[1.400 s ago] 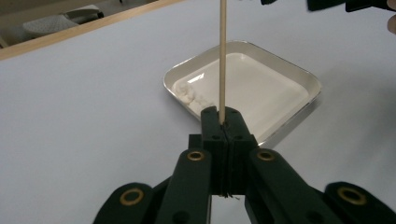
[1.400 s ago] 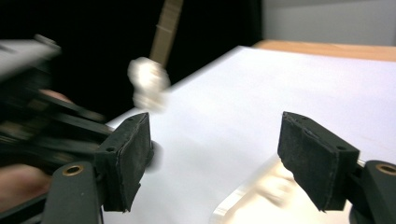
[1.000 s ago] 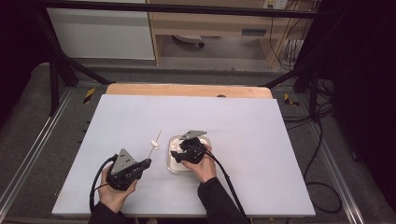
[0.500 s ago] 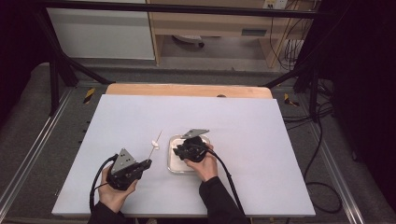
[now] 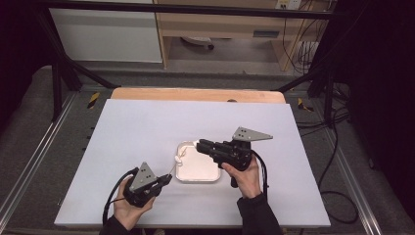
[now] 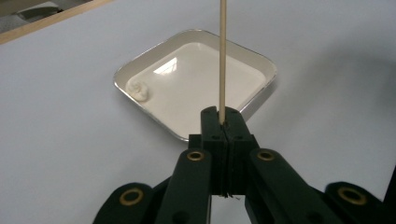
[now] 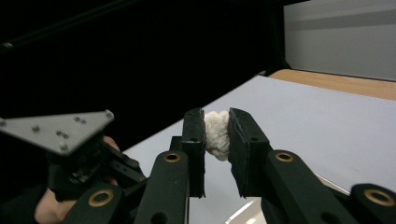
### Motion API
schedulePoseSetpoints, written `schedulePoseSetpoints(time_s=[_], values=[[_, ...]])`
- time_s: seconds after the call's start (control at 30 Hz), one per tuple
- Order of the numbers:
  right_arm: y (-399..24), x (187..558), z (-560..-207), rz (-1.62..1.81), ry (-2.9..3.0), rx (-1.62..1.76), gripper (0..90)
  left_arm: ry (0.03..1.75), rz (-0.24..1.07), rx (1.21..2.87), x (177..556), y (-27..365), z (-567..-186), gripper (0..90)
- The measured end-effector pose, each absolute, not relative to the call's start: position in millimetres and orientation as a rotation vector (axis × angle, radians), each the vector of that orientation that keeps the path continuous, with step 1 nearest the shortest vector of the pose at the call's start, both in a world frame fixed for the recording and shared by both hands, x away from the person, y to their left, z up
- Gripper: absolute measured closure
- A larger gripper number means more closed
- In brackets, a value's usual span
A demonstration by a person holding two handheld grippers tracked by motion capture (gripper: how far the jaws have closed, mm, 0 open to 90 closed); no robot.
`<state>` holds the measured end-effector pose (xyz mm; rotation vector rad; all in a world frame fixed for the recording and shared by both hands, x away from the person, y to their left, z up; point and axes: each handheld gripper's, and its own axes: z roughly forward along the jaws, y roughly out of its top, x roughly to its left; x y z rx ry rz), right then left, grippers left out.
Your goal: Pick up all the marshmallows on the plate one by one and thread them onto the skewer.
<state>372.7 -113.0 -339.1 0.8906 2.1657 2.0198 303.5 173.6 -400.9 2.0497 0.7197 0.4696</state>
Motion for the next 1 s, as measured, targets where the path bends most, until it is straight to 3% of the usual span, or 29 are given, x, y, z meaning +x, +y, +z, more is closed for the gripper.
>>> schedulePoseSetpoints(time_s=[1.0], values=[[-85.5, 371.3, -348.6, 1.895, 2.381, 0.880, 82.3, 0.645, 0.556, 2.146, 298.1, 164.7, -403.6, 89.5]])
